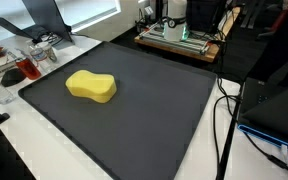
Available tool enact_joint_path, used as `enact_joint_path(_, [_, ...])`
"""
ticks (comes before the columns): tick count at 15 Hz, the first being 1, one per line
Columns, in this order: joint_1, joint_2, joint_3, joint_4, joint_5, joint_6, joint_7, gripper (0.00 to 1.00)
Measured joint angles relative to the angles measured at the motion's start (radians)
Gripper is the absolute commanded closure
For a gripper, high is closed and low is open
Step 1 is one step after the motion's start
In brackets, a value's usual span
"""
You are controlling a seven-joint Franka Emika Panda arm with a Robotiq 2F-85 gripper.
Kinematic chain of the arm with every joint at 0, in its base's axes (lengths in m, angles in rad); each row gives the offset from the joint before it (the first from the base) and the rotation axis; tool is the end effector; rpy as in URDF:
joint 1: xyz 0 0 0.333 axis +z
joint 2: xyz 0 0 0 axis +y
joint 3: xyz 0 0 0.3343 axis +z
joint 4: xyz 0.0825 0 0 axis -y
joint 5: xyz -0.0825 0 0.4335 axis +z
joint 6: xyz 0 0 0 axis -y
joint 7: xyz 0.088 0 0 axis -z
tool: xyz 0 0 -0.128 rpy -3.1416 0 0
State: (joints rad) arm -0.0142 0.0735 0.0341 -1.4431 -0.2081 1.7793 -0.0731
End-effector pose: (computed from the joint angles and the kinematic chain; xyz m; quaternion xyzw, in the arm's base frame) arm 0.6536 -0.0100 0.6677 0.9847 0.0536 0.1275 0.1058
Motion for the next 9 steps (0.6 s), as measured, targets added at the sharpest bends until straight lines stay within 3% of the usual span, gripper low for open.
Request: enact_joint_path(9, [-0.003,0.142,-0.029,-0.118,0.018,0.133,0.0,0.0])
